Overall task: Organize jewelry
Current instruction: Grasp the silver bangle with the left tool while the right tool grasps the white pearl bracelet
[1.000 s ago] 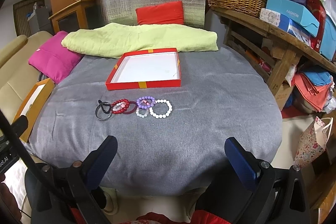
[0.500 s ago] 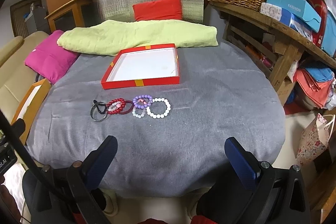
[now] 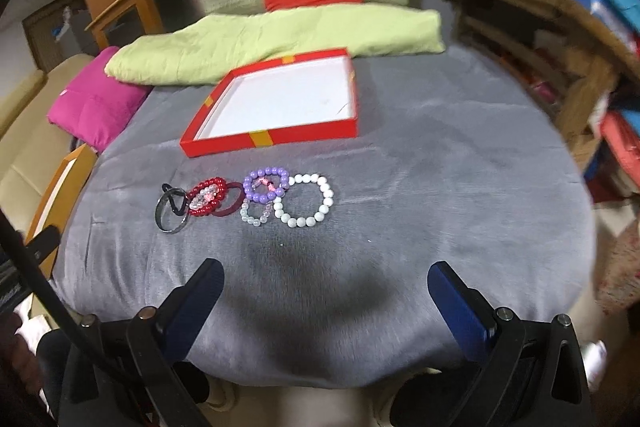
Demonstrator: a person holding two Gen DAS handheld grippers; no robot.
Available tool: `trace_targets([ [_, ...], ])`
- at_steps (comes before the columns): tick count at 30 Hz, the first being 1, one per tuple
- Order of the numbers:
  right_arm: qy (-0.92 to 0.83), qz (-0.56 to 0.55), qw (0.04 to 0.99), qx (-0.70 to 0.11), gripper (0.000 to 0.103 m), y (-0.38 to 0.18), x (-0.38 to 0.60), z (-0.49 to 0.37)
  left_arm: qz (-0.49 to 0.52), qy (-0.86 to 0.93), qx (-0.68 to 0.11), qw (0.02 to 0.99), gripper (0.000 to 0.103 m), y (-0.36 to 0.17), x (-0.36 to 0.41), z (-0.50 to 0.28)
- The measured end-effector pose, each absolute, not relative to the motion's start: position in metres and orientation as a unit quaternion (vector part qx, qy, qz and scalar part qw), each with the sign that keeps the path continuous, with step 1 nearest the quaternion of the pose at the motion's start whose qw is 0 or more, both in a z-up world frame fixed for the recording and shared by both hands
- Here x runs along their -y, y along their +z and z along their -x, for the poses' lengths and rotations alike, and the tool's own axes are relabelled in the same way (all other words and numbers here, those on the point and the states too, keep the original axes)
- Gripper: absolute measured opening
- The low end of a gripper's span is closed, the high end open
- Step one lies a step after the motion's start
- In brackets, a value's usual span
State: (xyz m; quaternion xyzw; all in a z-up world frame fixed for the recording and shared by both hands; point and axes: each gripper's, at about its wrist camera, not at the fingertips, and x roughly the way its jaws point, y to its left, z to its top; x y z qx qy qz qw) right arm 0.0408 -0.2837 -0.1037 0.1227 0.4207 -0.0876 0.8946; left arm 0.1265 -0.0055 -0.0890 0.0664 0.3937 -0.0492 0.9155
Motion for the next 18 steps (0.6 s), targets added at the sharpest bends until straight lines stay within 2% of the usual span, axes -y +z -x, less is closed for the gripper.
trace_targets([
  [3, -0.071, -0.133, 0.888, -0.435, 0.092, -0.124, 0.298, -0.061, -0.056, -0.061, -0.417, 0.905, 0.103, -0.111, 0.005, -0.156],
  [5, -0.059, -0.151, 0.881, -0.446, 0.078, -0.138, 0.309, -0.075, -0.048, -0.066, -0.426, 0.901, 0.103, -0.123, 0.007, -0.173],
  [10, -0.055, -0.165, 0.877, -0.448, 0.06, -0.157, 0.323, -0.109, -0.046, -0.081, -0.437, 0.894, 0.102, -0.14, 0.016, -0.201],
  [12, -0.052, -0.16, 0.875, -0.454, 0.051, -0.163, 0.325, -0.122, -0.037, -0.098, -0.446, 0.889, 0.092, -0.142, 0.02, -0.208],
  [14, -0.051, -0.165, 0.87, -0.461, 0.043, -0.17, 0.329, -0.131, -0.033, -0.113, -0.452, 0.884, 0.078, -0.147, 0.023, -0.216],
  [16, -0.052, -0.166, 0.868, -0.464, 0.04, -0.176, 0.332, -0.138, -0.03, -0.121, -0.458, 0.88, 0.072, -0.151, 0.027, -0.223],
  [18, -0.056, -0.146, 0.874, -0.461, 0.036, -0.176, 0.328, -0.143, -0.03, -0.124, -0.465, 0.876, 0.072, -0.156, 0.03, -0.227],
])
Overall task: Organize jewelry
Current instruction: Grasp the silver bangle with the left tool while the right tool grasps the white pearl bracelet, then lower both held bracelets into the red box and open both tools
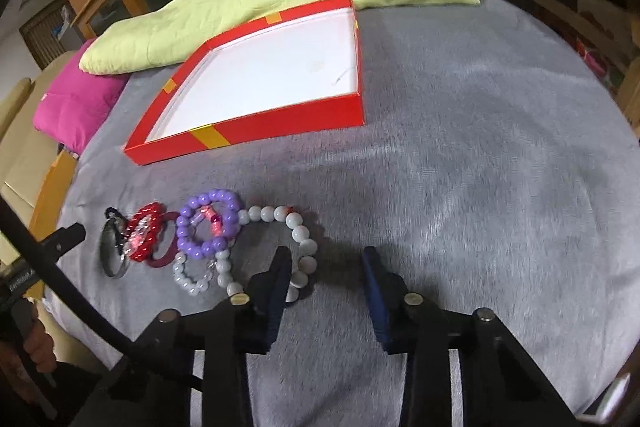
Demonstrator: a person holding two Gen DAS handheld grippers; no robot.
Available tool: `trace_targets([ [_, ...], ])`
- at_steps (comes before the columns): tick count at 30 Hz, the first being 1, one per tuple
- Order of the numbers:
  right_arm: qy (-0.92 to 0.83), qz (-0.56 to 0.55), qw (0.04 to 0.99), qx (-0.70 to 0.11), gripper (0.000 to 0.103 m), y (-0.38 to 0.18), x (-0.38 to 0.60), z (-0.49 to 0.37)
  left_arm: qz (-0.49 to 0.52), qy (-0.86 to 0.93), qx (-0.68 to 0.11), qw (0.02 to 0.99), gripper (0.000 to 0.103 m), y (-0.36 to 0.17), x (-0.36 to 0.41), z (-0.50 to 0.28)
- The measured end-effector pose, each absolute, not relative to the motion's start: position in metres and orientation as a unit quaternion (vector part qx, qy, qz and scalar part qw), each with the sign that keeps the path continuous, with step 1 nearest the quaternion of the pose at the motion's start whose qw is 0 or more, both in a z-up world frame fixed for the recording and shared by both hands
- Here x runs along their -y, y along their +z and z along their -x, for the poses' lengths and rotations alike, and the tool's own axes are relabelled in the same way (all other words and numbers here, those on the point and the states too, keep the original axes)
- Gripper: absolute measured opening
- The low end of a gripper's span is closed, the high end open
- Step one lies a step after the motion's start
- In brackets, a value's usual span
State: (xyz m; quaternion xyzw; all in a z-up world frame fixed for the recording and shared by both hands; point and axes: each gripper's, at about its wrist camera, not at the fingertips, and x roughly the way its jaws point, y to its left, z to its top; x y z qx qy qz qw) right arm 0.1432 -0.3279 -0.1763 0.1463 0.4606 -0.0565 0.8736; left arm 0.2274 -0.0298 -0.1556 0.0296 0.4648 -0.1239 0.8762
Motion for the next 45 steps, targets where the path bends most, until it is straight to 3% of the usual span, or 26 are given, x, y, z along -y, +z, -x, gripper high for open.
trace_targets([
  [4, -0.065, -0.099, 0.879, -0.462, 0.013, -0.179, 0.321, -0.149, -0.04, -0.113, -0.488, 0.865, 0.072, -0.171, 0.035, -0.238],
  [7, -0.059, -0.111, 0.882, -0.455, 0.01, -0.178, 0.327, -0.149, -0.043, -0.116, -0.498, 0.858, 0.069, -0.178, 0.037, -0.241],
  [9, -0.054, -0.139, 0.881, -0.45, 0.01, -0.178, 0.337, -0.148, -0.046, -0.124, -0.496, 0.858, 0.058, -0.18, 0.041, -0.241],
  [14, -0.048, -0.184, 0.883, -0.429, 0.01, -0.174, 0.354, -0.14, -0.031, -0.15, -0.491, 0.858, 0.012, -0.18, 0.044, -0.239],
  [17, -0.04, -0.189, 0.894, -0.405, 0.01, -0.166, 0.356, -0.136, -0.031, -0.159, -0.485, 0.86, 0.007, -0.178, 0.045, -0.237],
  [24, -0.007, -0.217, 0.908, -0.357, 0.01, -0.145, 0.358, -0.134, -0.019, -0.195, -0.466, 0.863, 0.004, -0.159, 0.041, -0.223],
  [34, 0.036, -0.243, 0.927, -0.282, 0.01, -0.109, 0.356, -0.176, -0.024, -0.22, -0.387, 0.895, 0.004, -0.088, 0.067, -0.251],
  [40, 0.061, -0.29, 0.914, -0.276, 0.01, -0.109, 0.358, -0.219, -0.01, -0.215, -0.41, 0.886, 0.004, -0.108, 0.105, -0.307],
  [45, 0.061, -0.322, 0.885, -0.332, 0.01, -0.141, 0.363, -0.258, -0.005, -0.199, -0.453, 0.869, 0.005, -0.145, 0.121, -0.335],
])
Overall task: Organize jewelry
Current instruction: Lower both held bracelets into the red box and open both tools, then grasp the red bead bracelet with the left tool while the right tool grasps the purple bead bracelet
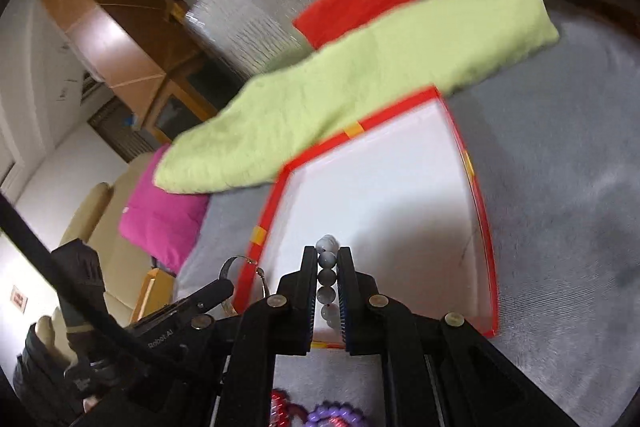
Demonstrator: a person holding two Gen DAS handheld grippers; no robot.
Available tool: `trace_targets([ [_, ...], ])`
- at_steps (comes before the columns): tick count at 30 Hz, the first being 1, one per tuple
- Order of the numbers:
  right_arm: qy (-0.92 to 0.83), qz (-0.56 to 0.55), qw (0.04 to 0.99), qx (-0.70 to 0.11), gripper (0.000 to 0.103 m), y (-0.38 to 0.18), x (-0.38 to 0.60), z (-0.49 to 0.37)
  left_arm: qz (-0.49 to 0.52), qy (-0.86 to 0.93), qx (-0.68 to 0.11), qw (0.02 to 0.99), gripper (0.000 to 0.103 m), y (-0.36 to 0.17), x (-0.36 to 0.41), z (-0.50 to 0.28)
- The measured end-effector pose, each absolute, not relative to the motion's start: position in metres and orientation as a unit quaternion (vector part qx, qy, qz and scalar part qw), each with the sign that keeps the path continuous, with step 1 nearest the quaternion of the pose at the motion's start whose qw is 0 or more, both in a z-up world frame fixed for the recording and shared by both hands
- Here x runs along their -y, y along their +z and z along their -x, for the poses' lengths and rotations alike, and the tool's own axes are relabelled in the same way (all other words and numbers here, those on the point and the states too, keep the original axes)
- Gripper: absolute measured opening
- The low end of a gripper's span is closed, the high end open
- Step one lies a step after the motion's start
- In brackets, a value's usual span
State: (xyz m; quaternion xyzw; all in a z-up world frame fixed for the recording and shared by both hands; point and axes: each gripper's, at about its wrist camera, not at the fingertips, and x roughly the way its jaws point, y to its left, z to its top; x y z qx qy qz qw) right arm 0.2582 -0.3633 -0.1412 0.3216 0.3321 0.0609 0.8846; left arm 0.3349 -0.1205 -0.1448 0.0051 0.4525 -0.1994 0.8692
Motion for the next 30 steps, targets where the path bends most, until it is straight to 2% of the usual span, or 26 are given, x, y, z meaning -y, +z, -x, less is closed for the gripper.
trace_targets([
  [4, 0.038, -0.316, 0.878, -0.357, 0.014, -0.154, 0.367, -0.271, -0.016, -0.187, -0.477, 0.859, 0.005, -0.16, 0.127, -0.347],
  [6, 0.028, -0.318, 0.875, -0.365, 0.016, -0.155, 0.369, -0.272, -0.016, -0.186, -0.478, 0.858, 0.01, -0.159, 0.126, -0.348],
  [8, 0.022, -0.318, 0.875, -0.363, 0.031, -0.155, 0.371, -0.269, -0.016, -0.183, -0.471, 0.863, 0.03, -0.152, 0.122, -0.342],
  [10, 0.021, -0.308, 0.882, -0.356, 0.033, -0.149, 0.371, -0.262, -0.02, -0.181, -0.455, 0.872, 0.034, -0.143, 0.115, -0.332],
  [18, 0.051, -0.259, 0.89, -0.373, 0.033, -0.136, 0.362, -0.22, -0.05, -0.194, -0.431, 0.88, 0.037, -0.127, 0.091, -0.285],
  [23, 0.078, -0.233, 0.871, -0.425, 0.033, -0.151, 0.351, -0.2, -0.068, -0.218, -0.433, 0.872, 0.046, -0.133, 0.085, -0.25],
  [30, 0.109, -0.245, 0.836, -0.479, 0.033, -0.178, 0.338, -0.199, -0.071, -0.232, -0.456, 0.856, 0.046, -0.151, 0.078, -0.249],
])
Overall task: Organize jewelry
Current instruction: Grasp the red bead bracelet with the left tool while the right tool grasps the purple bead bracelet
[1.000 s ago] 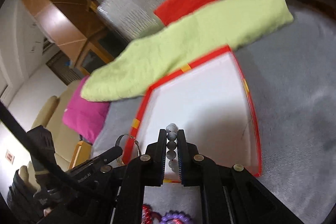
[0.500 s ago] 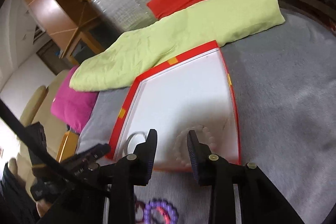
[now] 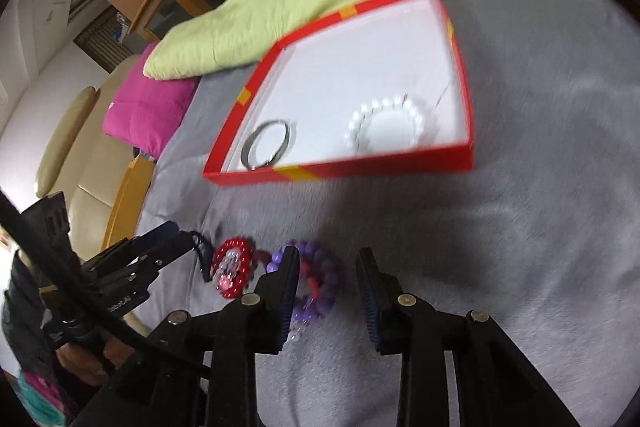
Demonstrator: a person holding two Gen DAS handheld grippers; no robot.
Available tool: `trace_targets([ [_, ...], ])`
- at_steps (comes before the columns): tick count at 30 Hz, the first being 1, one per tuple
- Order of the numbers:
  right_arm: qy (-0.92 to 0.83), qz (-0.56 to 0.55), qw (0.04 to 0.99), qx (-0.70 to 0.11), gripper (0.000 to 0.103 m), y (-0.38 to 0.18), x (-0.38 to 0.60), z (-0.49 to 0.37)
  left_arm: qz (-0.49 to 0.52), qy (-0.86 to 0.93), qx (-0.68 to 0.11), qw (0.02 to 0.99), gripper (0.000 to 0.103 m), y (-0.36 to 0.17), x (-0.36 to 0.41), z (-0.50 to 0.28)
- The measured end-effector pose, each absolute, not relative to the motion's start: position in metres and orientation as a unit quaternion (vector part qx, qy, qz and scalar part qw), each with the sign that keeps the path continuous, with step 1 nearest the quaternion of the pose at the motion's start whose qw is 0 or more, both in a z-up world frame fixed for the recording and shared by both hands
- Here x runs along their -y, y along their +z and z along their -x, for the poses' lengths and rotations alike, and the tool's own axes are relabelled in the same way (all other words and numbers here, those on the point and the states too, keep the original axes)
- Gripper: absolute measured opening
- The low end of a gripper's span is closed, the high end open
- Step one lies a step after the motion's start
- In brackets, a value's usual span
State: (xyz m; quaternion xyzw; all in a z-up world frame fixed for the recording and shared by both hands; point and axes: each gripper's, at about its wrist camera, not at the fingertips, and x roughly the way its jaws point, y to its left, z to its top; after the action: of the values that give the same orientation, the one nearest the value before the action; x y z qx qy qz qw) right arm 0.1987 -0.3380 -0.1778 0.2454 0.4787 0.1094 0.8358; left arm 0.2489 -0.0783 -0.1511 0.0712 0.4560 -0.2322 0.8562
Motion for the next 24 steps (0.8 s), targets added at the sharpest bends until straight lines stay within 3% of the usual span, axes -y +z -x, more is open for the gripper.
trace_targets([
  [3, 0.11, -0.239, 0.821, -0.506, 0.032, -0.188, 0.333, -0.204, -0.099, -0.244, -0.462, 0.847, 0.033, -0.158, 0.086, -0.249],
  [6, 0.11, -0.217, 0.824, -0.511, 0.029, -0.19, 0.326, -0.205, -0.117, -0.26, -0.468, 0.837, 0.031, -0.164, 0.094, -0.248],
  [10, 0.11, -0.179, 0.828, -0.519, 0.012, -0.191, 0.316, -0.207, -0.136, -0.27, -0.476, 0.826, 0.031, -0.172, 0.104, -0.251],
  [17, 0.075, -0.152, 0.851, -0.496, 0.009, -0.182, 0.323, -0.206, -0.151, -0.29, -0.469, 0.82, 0.03, -0.176, 0.119, -0.252],
  [20, 0.049, -0.164, 0.859, -0.482, 0.009, -0.179, 0.336, -0.206, -0.161, -0.302, -0.463, 0.818, 0.021, -0.175, 0.124, -0.249],
  [24, 0.019, -0.184, 0.866, -0.464, 0.009, -0.174, 0.352, -0.206, -0.168, -0.309, -0.457, 0.817, 0.016, -0.175, 0.127, -0.248],
])
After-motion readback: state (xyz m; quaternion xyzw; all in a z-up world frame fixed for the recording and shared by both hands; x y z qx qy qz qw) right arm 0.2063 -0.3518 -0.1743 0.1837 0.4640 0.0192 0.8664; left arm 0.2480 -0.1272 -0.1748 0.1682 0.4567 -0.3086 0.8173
